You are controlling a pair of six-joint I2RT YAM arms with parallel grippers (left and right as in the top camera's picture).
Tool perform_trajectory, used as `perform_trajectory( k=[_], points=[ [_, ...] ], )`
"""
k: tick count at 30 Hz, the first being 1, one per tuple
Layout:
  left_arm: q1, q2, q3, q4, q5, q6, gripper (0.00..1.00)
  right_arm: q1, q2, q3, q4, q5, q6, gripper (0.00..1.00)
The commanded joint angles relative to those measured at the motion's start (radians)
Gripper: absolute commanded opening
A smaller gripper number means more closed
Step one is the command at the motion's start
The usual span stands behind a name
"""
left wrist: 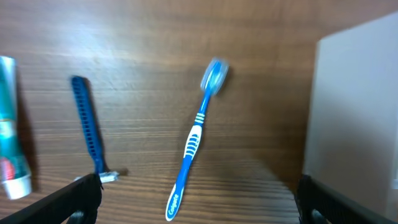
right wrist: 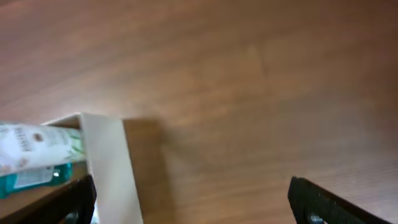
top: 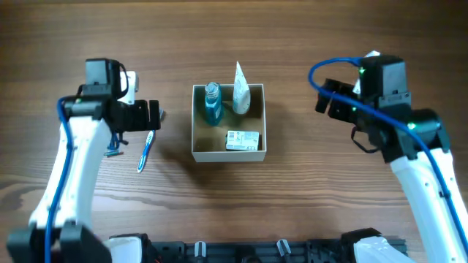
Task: Pack container
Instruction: 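Grasp the blue toothbrush with the left gripper and place it in the box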
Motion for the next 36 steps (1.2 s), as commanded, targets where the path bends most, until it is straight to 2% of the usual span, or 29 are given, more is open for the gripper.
perform_trajectory(
  k=[1,5,10,15,17,18,20,21,25,26,29,33,34,36],
  points=[
    [-0.002,0.167,0.012,0.011,0.016,0.051,1.00,-0.016,0.043,0.001,-0.013,-0.046,0.058,1.00],
    [-0.003,0.360,0.012,0.045,0.017,0.045,1.00,-0.016,0.070,0.001,-0.014,-0.046,0.058,1.00],
    [-0.003,0.408,0.012,0.084,0.016,0.044,0.92,-0.016,0.073,0.001,-0.014,-0.046,0.057,1.00],
    [-0.003,0.442,0.010,0.082,0.016,0.044,0.90,-0.016,0.073,0.001,-0.014,-0.046,0.057,1.00],
    [-0.003,0.442,0.010,0.068,0.016,0.044,0.70,-0.016,0.073,0.001,-0.018,-0.046,0.058,1.00],
    [-0.003,0.442,0.010,0.062,0.016,0.044,0.58,-0.016,0.073,0.001,-0.021,-0.046,0.057,1.00],
    [-0.003,0.442,0.010,0.061,0.016,0.044,0.26,-0.016,0.073,0.001,-0.025,-0.046,0.058,1.00],
    [-0.003,0.442,0.010,0.061,0.016,0.044,0.16,-0.016,0.073,0.001,-0.026,-0.046,0.058,1.00],
    [-0.003,0.439,0.011,0.062,0.016,0.044,0.08,-0.016,0.073,0.001,-0.026,-0.045,0.057,1.00],
    [-0.004,0.429,0.018,0.056,0.016,0.043,0.04,-0.016,0.073,0.001,-0.026,-0.045,0.056,1.00],
    [-0.004,0.365,0.076,-0.010,0.016,0.039,0.04,-0.016,0.073,0.001,-0.026,-0.045,0.042,1.00],
    [-0.026,0.124,0.169,-0.084,0.073,0.047,0.04,-0.016,0.073,0.001,-0.025,-0.044,0.042,1.00],
    [-0.064,0.016,0.170,-0.068,0.114,0.099,0.04,-0.016,0.073,0.001,-0.025,-0.040,0.041,1.00],
    [-0.225,-0.164,0.170,-0.037,0.129,0.258,0.04,-0.016,0.073,0.001,-0.025,-0.037,0.042,1.00]
  ],
)
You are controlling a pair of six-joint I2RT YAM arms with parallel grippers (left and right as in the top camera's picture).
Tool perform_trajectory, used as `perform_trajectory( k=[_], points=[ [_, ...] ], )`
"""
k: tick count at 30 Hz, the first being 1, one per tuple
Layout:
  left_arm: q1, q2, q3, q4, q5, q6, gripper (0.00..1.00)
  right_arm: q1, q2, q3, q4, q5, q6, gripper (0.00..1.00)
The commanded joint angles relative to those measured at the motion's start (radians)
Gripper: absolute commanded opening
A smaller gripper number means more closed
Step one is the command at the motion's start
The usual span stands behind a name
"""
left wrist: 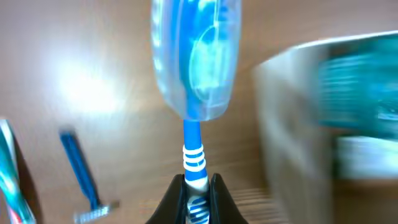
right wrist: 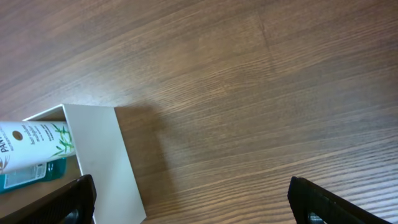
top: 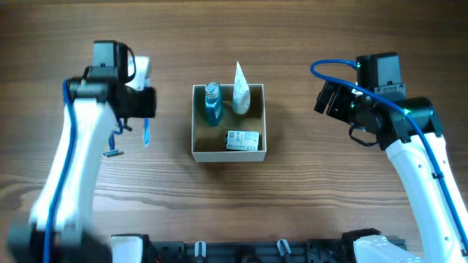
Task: Pack container
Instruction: 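Grasp the blue toothbrush with the left gripper and place it in the box, then grasp the blue razor with the left gripper and place it in the box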
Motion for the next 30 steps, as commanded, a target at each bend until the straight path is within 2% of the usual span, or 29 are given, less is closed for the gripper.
perform_trajectory(
  k=[1,4,6,9,14,15,16,17,18,20,22,24,26,27,30],
  points=[
    [-0.243,-0.230,0.020,0.018,0.080,0.243,0.04,-0.002,0.010,0.001,0.002,-0.001,0.000,1.00],
    [-0.458,-0.226,0.019,0.042,0.080,0.304,0.04,-0.002,0.010,0.001,0.002,-0.001,0.001,1.00],
    [-0.529,-0.166,0.019,0.061,0.079,0.311,0.04,-0.002,0.010,0.001,0.002,-0.001,0.002,1.00],
    [-0.564,-0.040,0.019,0.097,0.080,0.331,0.04,-0.002,0.010,0.001,0.002,-0.001,0.002,1.00],
    [-0.563,0.043,0.019,0.114,0.072,0.412,0.05,-0.002,0.010,0.001,0.002,-0.001,0.003,1.00],
    [-0.563,0.048,0.019,0.119,0.061,0.412,0.15,-0.002,0.010,0.001,0.002,-0.001,0.003,1.00],
    [-0.563,0.049,0.019,0.119,0.055,0.412,0.41,-0.002,0.010,0.001,0.003,-0.001,0.003,1.00],
    [-0.563,0.049,0.019,0.118,0.045,0.412,0.53,-0.002,0.010,0.001,0.003,-0.001,0.003,1.00],
    [-0.563,0.049,0.019,0.118,0.036,0.411,0.75,-0.002,0.010,0.001,0.005,-0.001,0.003,1.00],
    [-0.563,0.035,0.019,0.115,-0.027,0.379,0.91,-0.002,0.010,0.001,0.006,-0.001,0.002,1.00],
    [-0.553,-0.019,0.019,0.095,-0.160,0.252,0.95,-0.002,0.010,0.001,0.005,0.006,0.000,1.00],
    [-0.486,-0.092,0.019,0.052,-0.227,0.105,0.98,-0.002,0.010,0.001,0.005,0.006,0.000,1.00],
    [-0.328,-0.153,0.019,0.014,-0.224,-0.023,1.00,-0.002,0.010,0.001,0.005,0.006,0.000,1.00],
    [-0.192,-0.170,0.019,-0.001,-0.221,-0.086,1.00,-0.002,0.010,0.001,0.005,0.006,0.000,1.00],
    [0.102,-0.142,-0.007,0.003,-0.203,-0.152,0.98,-0.002,0.010,0.001,0.005,0.006,0.000,1.00]
  ],
)
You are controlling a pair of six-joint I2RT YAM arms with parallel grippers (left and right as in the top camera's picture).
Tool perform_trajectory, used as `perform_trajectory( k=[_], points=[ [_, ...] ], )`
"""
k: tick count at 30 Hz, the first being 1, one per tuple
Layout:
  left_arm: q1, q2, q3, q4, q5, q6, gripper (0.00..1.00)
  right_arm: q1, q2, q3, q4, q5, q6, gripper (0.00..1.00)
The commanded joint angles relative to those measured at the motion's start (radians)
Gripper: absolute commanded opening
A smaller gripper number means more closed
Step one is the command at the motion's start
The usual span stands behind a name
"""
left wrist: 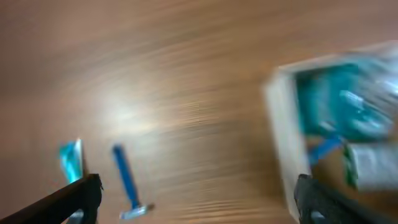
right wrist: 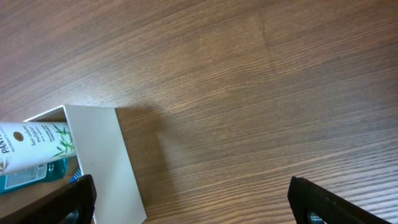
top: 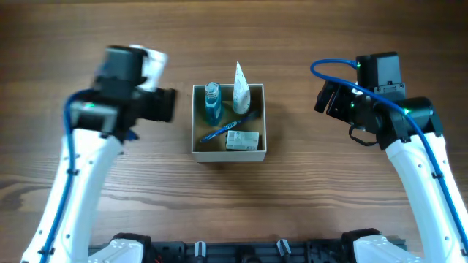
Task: Pack container
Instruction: 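Grasp the blue razor with the left gripper and place it in the box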
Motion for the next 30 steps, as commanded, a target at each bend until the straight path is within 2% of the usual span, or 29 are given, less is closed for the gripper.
perform_trajectory(
  k=[1,2,3,6,10,13,18,19,20,22,28,30],
  points=[
    [0.294,0.054,-0.054,0.010,0.013,-0.143,0.96,-0.002,0.009,0.001,0.003,0.006,0.000,1.00],
    [0.390,0.109,-0.085,0.029,0.073,-0.161,0.96,-0.002,0.009,0.001,0.003,0.006,0.000,1.00],
    [0.431,0.149,-0.102,0.045,0.128,-0.161,0.96,-0.002,0.009,0.001,0.003,0.005,0.000,1.00],
    [0.493,0.312,-0.114,0.073,0.166,-0.161,0.95,-0.002,0.009,0.001,0.003,0.005,0.000,1.00],
    [0.488,0.495,-0.114,0.120,0.180,-0.161,0.88,-0.002,0.009,0.001,0.002,0.005,0.000,1.00],
    [0.469,0.544,-0.114,0.187,0.176,-0.161,0.86,-0.002,0.009,0.001,0.002,0.005,0.000,1.00],
    [0.466,0.594,-0.114,0.213,0.165,-0.157,0.82,-0.002,0.009,0.001,0.001,0.005,0.000,1.00],
    [0.466,0.594,-0.114,0.206,0.165,-0.157,0.77,-0.002,0.009,0.001,0.001,0.005,0.000,1.00],
    [0.466,0.594,-0.114,0.200,0.166,-0.157,0.56,-0.002,0.009,0.001,0.001,0.005,0.000,1.00],
    [0.466,0.594,-0.114,0.190,0.166,-0.157,0.27,-0.002,0.009,0.001,0.001,0.005,0.000,1.00],
    [0.466,0.583,-0.114,0.185,0.166,-0.158,0.09,-0.002,0.009,0.001,0.000,0.005,0.000,1.00],
    [0.464,0.541,-0.114,0.183,0.166,-0.161,0.06,-0.002,0.009,0.001,0.001,0.006,0.000,1.00]
  ],
)
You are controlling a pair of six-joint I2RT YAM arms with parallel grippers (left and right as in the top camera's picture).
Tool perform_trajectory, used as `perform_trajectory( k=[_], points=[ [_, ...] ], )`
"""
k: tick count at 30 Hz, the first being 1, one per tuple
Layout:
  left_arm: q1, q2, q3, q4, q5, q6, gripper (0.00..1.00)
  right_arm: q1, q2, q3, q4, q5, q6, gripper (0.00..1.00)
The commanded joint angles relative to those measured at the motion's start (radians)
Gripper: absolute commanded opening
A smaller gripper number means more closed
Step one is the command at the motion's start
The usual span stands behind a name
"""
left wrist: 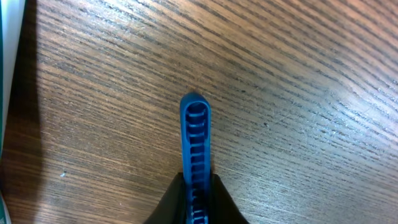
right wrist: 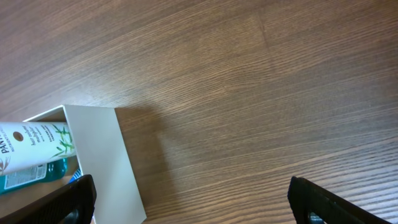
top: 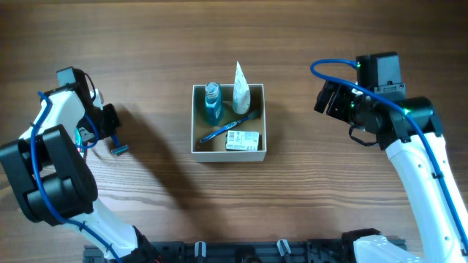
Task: Pack container
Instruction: 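Grasp the blue razor with the left gripper and place it in the box, then grasp the teal toothpaste tube with the left gripper and lower it into the box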
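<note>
The white open box [top: 194, 150] holds a teal bottle [top: 213, 103], a white tube [top: 240, 90], a small carton [top: 243, 140] and a blue toothbrush [top: 228, 129] lying slantwise. At the far left my left gripper [top: 111, 131] is shut on a blue razor [left wrist: 194, 137] low over the table; the razor's head [top: 119, 150] sticks out below it. My right gripper [right wrist: 194, 211] hangs open right of the box with nothing in it, and the box corner [right wrist: 102, 149] shows at its left finger.
A white and teal toothpaste tube [left wrist: 9, 68] lies on the wood just left of the razor. The table is bare brown wood around the box [right wrist: 249, 93].
My left gripper was open over the table between box and razor. It is now farther left and low, shut on the blue razor's handle. Right arm and box contents are unchanged.
My left gripper first hung open over the toothbrush lying left of the box. Then it was shut on the toothbrush, raised beside the box. Then the toothbrush lay in the box and the gripper was open. Now it grips the razor.
</note>
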Motion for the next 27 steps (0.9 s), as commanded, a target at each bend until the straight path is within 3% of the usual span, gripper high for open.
perform_trajectory(
  k=[1,6,9,12,16,22,23,24,27],
  points=[
    [-0.010,-0.069,-0.004,-0.004,0.008,-0.002,0.06,-0.002,0.009,0.001,0.001,0.005,0.000,1.00],
    [-0.125,-0.335,-0.004,-0.037,0.009,0.013,0.04,-0.002,0.009,0.001,0.001,0.006,0.000,1.00],
    [-0.333,-0.566,-0.004,-0.047,0.067,0.190,0.04,-0.002,0.009,0.001,0.003,0.006,0.000,1.00],
    [-0.578,-0.678,-0.005,-0.047,0.091,0.397,0.04,-0.002,0.009,0.001,0.008,0.006,0.000,1.00],
    [-0.847,-0.610,-0.005,-0.038,0.091,0.528,0.04,-0.002,0.009,0.001,0.014,0.005,0.000,1.00],
    [-0.914,-0.362,-0.005,0.053,0.090,0.528,0.04,-0.002,0.009,0.001,0.013,0.005,0.000,1.00],
    [-0.914,-0.344,-0.005,0.062,0.090,0.528,0.06,-0.002,0.009,0.001,0.013,0.005,0.000,1.00],
    [-0.913,-0.333,-0.005,0.066,0.086,0.531,0.27,-0.002,0.009,0.001,0.013,0.005,0.000,1.00],
    [-0.913,-0.342,-0.001,0.073,0.043,0.530,0.59,-0.002,0.009,0.001,0.015,0.006,0.000,1.00]
  ],
)
